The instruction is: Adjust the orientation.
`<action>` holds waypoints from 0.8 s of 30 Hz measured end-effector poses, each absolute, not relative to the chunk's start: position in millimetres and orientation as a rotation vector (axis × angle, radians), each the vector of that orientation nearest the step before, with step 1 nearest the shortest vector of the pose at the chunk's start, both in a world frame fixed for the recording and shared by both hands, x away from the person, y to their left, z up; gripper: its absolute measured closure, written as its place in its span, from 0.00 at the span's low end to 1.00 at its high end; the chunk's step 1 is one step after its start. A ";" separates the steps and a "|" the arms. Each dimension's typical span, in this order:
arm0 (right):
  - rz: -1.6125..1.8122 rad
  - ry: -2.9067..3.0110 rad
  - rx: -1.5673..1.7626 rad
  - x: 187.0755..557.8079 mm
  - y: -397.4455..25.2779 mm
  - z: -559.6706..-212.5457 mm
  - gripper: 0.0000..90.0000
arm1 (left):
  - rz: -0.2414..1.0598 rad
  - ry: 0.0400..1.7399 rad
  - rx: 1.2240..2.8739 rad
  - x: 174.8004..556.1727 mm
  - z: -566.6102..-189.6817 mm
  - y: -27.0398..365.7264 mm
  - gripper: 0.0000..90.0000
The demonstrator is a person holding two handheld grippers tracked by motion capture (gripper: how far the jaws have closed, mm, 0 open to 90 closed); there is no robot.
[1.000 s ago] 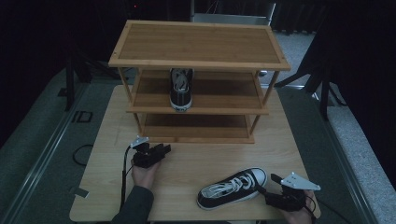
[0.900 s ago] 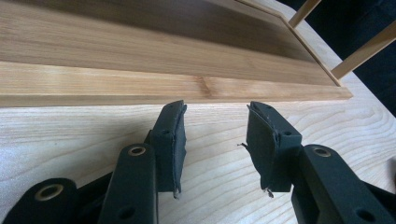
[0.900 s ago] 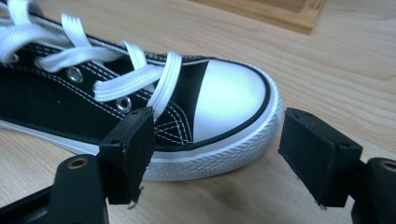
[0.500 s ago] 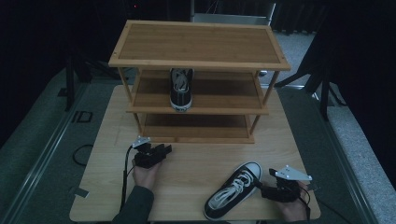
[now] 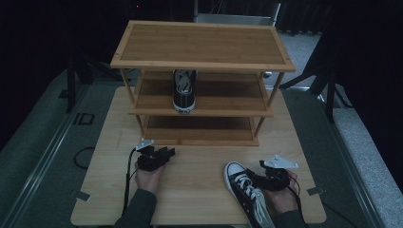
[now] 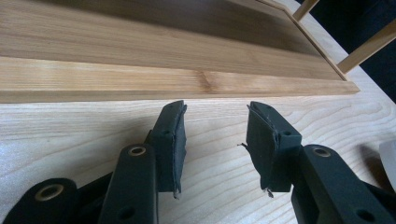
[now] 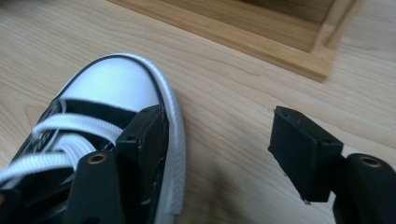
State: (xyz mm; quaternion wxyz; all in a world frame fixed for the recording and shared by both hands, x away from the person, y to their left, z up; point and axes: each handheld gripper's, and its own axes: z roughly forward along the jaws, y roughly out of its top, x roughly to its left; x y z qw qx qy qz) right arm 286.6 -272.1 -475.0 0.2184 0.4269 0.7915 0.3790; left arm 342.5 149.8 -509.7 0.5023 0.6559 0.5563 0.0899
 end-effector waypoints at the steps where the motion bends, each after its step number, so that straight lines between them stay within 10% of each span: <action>1: 1.045 2.190 1.179 285.8 -270.6 -474.6 0.42 | 0.215 1.345 1.584 342.7 -509.8 150.0 0.64; 24: 1.318 2.182 1.214 193.9 -300.2 -439.4 0.64 | 0.222 1.347 1.605 342.5 -510.2 148.1 0.64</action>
